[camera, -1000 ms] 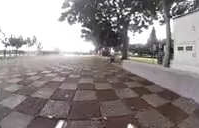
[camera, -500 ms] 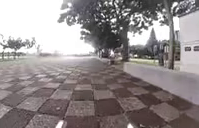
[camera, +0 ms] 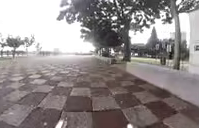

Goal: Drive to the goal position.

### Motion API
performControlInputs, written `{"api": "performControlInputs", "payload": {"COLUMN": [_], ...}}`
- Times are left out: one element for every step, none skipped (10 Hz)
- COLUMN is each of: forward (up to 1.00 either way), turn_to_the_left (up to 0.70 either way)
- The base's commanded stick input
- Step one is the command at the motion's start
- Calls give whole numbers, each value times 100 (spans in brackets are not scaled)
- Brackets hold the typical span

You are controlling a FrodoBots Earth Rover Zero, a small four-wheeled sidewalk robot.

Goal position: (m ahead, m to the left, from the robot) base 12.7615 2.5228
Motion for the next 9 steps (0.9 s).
{"api": "performControlInputs", "payload": {"forward": [70,70,70,70,70,70,70,70,70], "turn_to_the_left": [0,0,0,0,0,0,0,0,0]}}
